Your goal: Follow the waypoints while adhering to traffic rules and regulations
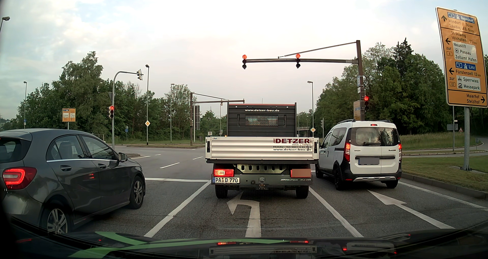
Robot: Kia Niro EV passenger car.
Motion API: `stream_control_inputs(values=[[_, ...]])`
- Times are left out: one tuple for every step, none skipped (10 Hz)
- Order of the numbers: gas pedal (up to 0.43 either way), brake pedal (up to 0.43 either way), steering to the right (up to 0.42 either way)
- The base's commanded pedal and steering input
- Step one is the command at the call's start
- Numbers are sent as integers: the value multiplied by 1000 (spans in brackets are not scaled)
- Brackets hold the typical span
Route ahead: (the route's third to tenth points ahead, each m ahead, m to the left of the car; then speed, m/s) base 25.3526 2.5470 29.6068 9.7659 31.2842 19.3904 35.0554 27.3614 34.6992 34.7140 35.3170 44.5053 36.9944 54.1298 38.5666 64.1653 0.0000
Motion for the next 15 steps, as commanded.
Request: stream_control_inputs(values=[[0, 348, -5], [0, 348, -5], [0, 348, -5], [0, 348, -5], [0, 348, -5], [0, 341, -5], [0, 348, -5], [0, 341, -5], [0, 335, -5], [0, 329, -5], [0, 329, -5], [0, 323, -5], [0, 317, -5], [0, 311, -5], [0, 311, -5]])
